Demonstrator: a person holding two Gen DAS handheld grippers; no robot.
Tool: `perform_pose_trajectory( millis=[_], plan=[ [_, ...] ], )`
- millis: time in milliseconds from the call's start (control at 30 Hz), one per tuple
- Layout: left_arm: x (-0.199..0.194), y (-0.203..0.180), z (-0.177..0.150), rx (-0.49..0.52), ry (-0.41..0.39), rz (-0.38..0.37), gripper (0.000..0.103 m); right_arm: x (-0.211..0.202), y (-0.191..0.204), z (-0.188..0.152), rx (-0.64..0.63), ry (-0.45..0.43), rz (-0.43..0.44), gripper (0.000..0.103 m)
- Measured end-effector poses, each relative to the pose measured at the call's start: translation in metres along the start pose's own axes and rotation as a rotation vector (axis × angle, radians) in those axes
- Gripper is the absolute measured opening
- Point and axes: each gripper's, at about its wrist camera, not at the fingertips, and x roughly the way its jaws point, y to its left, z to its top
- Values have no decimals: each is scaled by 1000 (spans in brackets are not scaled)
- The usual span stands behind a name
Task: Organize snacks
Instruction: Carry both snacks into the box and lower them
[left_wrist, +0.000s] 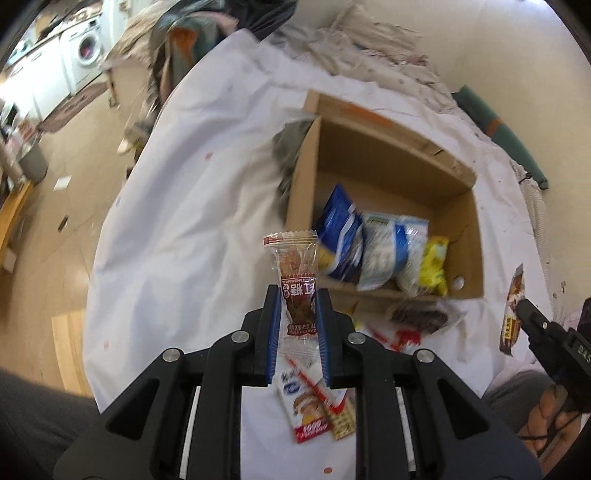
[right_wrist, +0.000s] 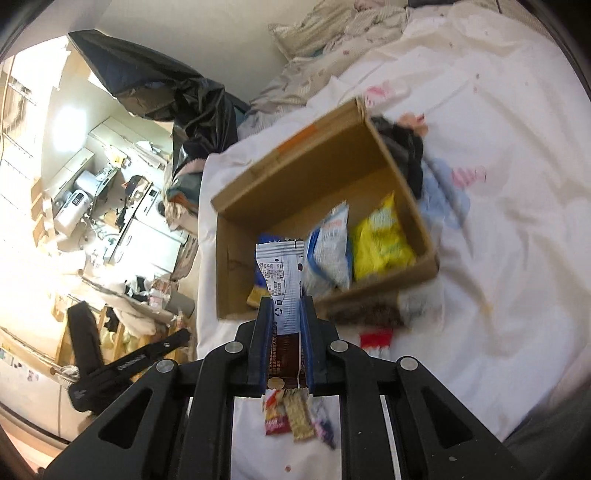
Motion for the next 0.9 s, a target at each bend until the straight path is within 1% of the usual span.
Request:
perform_pose_trajectory(
  millis=[100,267,367,433,567,700,733,900],
  plan=[
    [3,-10,24,45,-12,-5,15,-1,-2,22,-12,-29,-19,15],
    [13,-24,50,107,2,-28,15,3,-7,49,-22,-72,-9,15],
    [20,-34,59,166,7,-25,16,13,-8,59,-63,-67,-54,15],
    [27,-40,61,196,10,-25,16,21,-13,61,-68,-57,-74,15],
    [46,-45,58,228,17,-17,16,36,-28,57,-27,-19,-92,15],
    [71,-45,49,259,41,-22,16,43,-33,56,-44,-6,-145,15],
    [75,-45,48,269,49,-11,16,45,-35,56,-44,-4,-160,15],
    [82,-50,49,300,48,7,17,58,-40,58,-42,17,-204,15]
  ],
)
